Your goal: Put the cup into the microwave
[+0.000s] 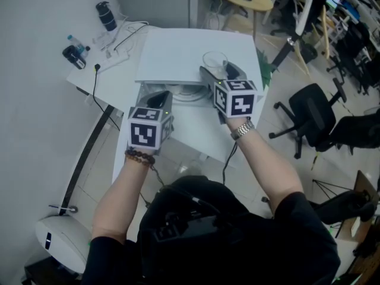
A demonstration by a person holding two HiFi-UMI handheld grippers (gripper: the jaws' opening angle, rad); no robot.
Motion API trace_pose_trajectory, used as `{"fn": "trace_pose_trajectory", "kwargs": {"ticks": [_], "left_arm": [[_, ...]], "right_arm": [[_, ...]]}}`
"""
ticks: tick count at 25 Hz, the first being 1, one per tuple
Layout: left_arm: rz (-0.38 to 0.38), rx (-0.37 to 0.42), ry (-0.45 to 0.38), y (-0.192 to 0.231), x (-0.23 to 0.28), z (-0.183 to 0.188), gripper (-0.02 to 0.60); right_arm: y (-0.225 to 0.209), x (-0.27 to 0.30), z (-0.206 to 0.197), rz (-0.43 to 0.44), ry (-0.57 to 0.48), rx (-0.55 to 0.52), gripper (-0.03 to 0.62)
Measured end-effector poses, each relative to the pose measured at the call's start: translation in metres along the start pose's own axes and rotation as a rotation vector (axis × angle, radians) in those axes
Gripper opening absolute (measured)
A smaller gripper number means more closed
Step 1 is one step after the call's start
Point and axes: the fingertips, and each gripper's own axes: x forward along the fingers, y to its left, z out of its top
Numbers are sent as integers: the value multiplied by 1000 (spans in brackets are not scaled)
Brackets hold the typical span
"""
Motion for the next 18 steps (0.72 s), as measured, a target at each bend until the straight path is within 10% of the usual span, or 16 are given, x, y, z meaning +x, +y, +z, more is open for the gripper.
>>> {"fn": "trace_pose_trajectory", "kwargs": {"ticks": [18], "left_arm": [[-23, 9, 55, -20, -12, -34, 0]], "right_arm": [[41, -62, -26, 56, -19, 13, 353]]}}
